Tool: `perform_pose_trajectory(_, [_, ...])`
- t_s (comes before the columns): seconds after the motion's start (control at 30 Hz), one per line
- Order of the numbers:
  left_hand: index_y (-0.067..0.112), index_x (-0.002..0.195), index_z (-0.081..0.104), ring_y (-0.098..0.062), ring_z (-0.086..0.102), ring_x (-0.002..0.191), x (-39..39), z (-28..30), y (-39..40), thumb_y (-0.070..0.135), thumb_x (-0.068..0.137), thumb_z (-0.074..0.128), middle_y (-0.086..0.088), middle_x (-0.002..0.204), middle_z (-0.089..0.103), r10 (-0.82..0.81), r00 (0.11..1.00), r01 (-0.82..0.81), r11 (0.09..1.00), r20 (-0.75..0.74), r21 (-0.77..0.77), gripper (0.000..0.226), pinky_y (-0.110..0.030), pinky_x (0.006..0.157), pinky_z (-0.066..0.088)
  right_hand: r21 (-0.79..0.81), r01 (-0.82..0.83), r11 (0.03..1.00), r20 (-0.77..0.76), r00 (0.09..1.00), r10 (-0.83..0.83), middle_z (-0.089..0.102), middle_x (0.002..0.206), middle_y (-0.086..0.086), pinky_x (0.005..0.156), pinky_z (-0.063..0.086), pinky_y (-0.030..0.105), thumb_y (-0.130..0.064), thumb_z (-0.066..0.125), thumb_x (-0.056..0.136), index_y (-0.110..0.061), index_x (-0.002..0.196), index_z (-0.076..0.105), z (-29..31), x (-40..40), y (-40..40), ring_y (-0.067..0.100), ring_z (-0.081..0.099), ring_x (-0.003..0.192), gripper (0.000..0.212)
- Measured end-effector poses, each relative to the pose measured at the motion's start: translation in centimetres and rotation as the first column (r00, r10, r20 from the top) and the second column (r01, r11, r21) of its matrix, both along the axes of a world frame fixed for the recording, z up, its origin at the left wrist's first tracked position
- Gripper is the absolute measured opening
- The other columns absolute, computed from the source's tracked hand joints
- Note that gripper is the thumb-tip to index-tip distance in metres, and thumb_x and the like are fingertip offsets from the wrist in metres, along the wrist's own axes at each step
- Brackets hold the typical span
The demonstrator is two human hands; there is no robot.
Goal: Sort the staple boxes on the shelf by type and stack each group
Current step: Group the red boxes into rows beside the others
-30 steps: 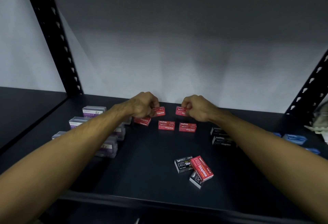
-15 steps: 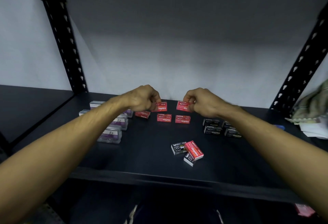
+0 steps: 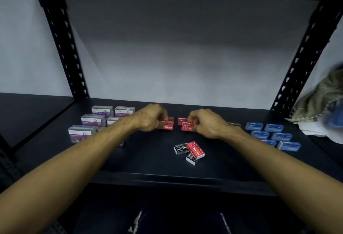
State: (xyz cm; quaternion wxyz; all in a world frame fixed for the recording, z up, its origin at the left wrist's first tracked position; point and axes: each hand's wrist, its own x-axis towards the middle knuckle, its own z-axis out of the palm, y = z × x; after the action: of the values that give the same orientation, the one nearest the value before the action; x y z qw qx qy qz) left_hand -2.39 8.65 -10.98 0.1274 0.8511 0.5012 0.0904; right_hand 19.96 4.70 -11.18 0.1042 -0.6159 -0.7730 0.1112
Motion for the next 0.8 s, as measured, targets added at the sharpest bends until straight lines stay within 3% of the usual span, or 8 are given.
perform_pose_trajectory(0.27, [0.018, 0.108, 0.068, -0.016, 0.061, 0.094, 0.3, -1.3, 0.5, 0.019, 0.086, 0.072, 0.004, 0.103, 0.064, 0.010, 1.000, -0.010, 1.000, -0.019, 0.004, 0.022, -0.022, 0.078, 0.042, -0.009, -0.003, 1.000, 0.079, 0.997, 0.003, 0.063, 0.116, -0.003, 0.087, 0.050, 0.034, -0.019, 0.067, 0.090, -0.025, 0.117, 0.062, -0.9, -0.8, 0.3, 0.018, 0.060, 0.103, 0.028])
perform_pose_trajectory(0.57, [0.021, 0.108, 0.066, -0.015, 0.060, 0.092, -0.1, -2.4, 0.9, 0.021, 0.087, 0.072, 0.006, 0.103, 0.061, 0.027, 1.000, -0.027, 1.000, -0.001, 0.013, 0.021, -0.026, 0.081, 0.047, -0.009, -0.003, 1.000, 0.064, 0.998, 0.004, 0.066, 0.109, -0.004, 0.086, 0.048, 0.033, -0.017, 0.066, 0.091, -0.024, 0.116, 0.063, -1.5, -1.1, 0.6, 0.018, 0.062, 0.101, 0.026])
perform_pose_trajectory(0.8, [0.019, 0.106, 0.066, -0.017, 0.061, 0.093, 0.2, -2.4, 0.7, 0.021, 0.088, 0.070, 0.005, 0.101, 0.062, 0.023, 1.000, -0.024, 1.000, 0.013, 0.016, 0.018, -0.029, 0.082, 0.049, 0.026, -0.011, 1.000, 0.067, 0.998, 0.009, 0.067, 0.106, -0.005, 0.075, 0.042, 0.027, -0.017, 0.066, 0.090, -0.024, 0.114, 0.063, -1.7, -1.2, 0.6, 0.013, 0.060, 0.090, 0.025])
